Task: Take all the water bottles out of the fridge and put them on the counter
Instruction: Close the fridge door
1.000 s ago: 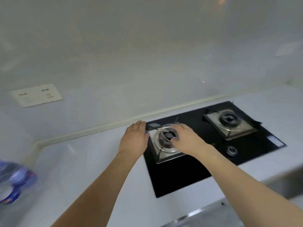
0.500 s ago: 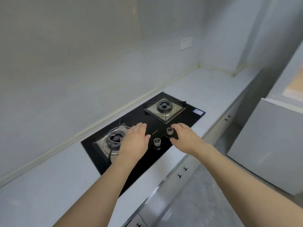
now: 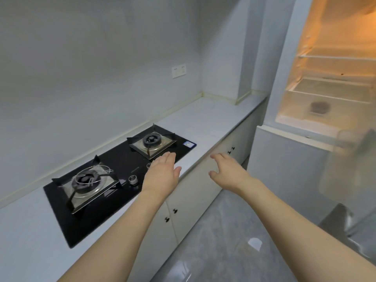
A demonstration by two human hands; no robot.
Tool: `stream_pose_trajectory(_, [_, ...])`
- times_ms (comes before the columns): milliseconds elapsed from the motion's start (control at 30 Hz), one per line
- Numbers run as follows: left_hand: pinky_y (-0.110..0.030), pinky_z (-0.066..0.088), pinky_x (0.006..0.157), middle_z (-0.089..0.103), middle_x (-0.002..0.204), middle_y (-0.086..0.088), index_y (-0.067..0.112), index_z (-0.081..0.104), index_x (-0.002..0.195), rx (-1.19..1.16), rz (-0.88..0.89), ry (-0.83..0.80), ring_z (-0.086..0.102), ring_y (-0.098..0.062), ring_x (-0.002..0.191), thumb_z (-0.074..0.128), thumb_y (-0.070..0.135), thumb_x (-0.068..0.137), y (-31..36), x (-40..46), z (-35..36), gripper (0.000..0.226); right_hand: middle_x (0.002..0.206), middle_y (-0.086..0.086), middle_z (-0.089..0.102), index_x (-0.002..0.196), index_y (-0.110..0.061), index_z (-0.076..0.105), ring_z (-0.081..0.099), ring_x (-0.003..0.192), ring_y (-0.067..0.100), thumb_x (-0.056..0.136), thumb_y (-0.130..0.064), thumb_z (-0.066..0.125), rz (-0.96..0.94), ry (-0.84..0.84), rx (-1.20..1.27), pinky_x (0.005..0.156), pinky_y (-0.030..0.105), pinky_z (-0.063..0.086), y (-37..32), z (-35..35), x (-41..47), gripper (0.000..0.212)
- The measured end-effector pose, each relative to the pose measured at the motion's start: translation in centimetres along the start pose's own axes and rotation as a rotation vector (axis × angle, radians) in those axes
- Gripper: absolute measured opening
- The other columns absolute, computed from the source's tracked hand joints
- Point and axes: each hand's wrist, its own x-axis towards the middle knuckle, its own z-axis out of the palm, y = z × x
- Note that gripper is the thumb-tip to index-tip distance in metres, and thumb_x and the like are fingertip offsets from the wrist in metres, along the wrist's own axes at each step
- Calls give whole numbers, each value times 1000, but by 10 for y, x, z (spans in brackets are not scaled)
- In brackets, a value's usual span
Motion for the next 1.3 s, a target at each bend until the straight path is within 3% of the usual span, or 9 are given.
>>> stream_pose_trajectory(367, [-34,32,108,41,147,-7,9,40,141,1,175,43,40,-25,132,46,31,99,99,18,7,47,150,7,35,147,-14,34,31,139,27,93,-28,51,45,112,28,115,34,26,69,-53,-39,58])
stream_pose_trajectory(633, [-33,34,106,49,139,-6,6,44,136,-54,191,93,43,-23,129,47,28,99,150,21,10,44,146,8,40,145,-11,36,36,135,25,93,-23,52,35,179,-27,111,30,27,112,-97,-63,55])
stream_pose_trajectory(900, [-36,38,105,45,142,-3,11,41,138,-20,118,198,45,-24,127,48,32,98,232,-6,-1,46,147,4,38,145,-13,36,32,137,21,94,-25,52,-208,263,-57,112,26,20,155,-145,-105,55])
stream_pose_trajectory(1300, [-31,35,102,45,143,0,14,39,141,27,21,404,44,-23,127,48,35,98,333,-66,-51,49,148,0,36,145,-14,37,31,137,20,95,-23,51,-518,393,-37,113,28,22,180,-223,-166,53])
